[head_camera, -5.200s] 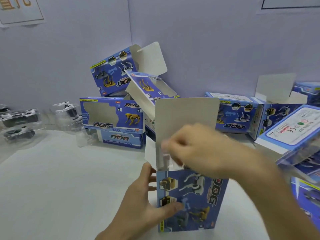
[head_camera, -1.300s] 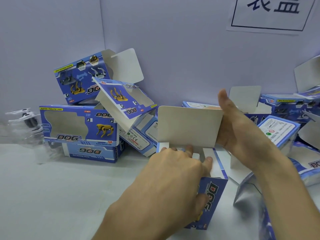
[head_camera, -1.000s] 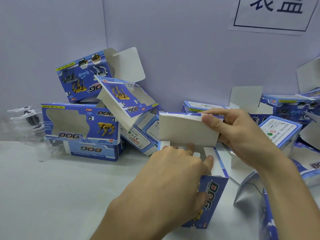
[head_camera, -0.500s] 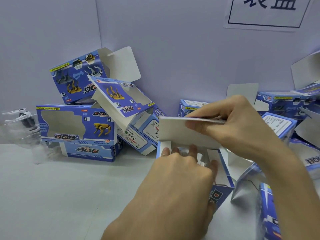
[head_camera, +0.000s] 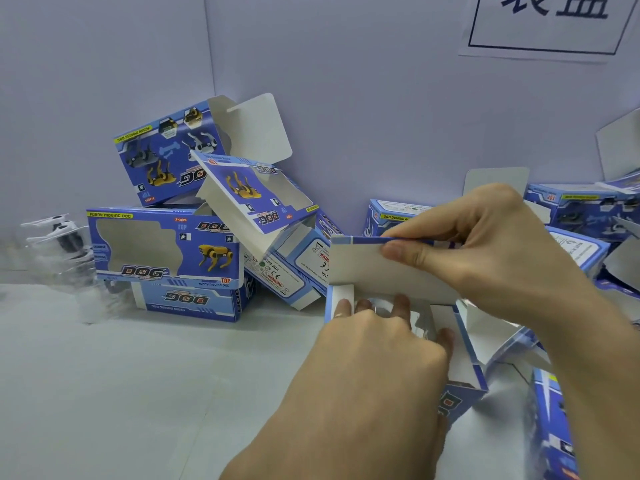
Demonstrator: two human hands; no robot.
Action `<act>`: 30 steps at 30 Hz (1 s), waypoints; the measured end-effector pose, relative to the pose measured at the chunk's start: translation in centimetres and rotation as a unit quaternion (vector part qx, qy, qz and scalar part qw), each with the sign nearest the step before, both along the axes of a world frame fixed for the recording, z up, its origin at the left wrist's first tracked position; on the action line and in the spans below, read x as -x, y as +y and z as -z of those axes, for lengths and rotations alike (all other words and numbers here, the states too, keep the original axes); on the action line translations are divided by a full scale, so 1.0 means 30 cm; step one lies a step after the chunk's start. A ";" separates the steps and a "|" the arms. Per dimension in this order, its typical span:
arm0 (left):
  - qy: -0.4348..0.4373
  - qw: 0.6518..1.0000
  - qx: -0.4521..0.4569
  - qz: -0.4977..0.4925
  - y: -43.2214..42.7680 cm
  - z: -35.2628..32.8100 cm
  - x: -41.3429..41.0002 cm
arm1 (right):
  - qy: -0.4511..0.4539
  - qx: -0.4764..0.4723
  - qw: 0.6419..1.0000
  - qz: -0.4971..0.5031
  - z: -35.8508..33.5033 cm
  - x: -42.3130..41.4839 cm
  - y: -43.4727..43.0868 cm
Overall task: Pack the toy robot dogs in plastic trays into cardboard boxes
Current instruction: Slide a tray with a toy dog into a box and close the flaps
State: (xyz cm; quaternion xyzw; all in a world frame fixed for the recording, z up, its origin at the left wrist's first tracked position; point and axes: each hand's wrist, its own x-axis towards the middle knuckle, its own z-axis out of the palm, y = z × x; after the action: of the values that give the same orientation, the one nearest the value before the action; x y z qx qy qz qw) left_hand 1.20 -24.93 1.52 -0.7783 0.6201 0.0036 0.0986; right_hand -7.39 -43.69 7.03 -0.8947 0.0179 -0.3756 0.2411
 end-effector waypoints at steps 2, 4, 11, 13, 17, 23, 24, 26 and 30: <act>-0.009 0.992 0.117 0.035 -0.170 -0.054 0.103 | -0.003 -0.011 1.000 0.009 -0.005 0.010 0.002; -0.002 0.986 0.156 0.060 -0.220 -0.018 0.119 | 0.028 -0.008 0.999 0.016 -0.015 0.030 0.006; -0.020 0.994 0.106 0.022 -0.224 -0.024 0.142 | 0.087 0.030 0.995 0.044 -0.050 0.073 0.050; -0.022 0.991 0.132 0.017 -0.217 -0.024 0.155 | 0.082 0.035 0.994 0.066 -0.054 0.078 0.047; -0.051 0.992 0.118 -0.011 -0.200 0.006 0.164 | 0.056 0.038 0.995 0.078 -0.049 0.075 0.042; -0.064 0.982 0.164 0.061 -0.224 -0.004 0.109 | 0.074 -0.017 0.997 0.032 -0.047 0.107 -0.022; -0.051 0.982 0.165 0.076 -0.223 -0.008 0.089 | 0.088 -0.025 0.996 0.022 -0.046 0.118 -0.043; -0.028 0.970 0.216 0.113 -0.231 0.008 0.050 | 0.109 -0.046 0.993 0.014 -0.041 0.129 -0.077; -0.008 0.945 0.294 0.139 -0.262 0.055 -0.013 | 0.170 -0.051 0.984 0.000 -0.007 0.090 -0.104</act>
State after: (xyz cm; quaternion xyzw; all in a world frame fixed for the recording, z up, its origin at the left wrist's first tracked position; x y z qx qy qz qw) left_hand 1.59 -32.80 -0.13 -0.6787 0.6948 -0.1991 -0.1305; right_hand -10.10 -46.81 7.26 -0.9321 0.0780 -0.2170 0.2795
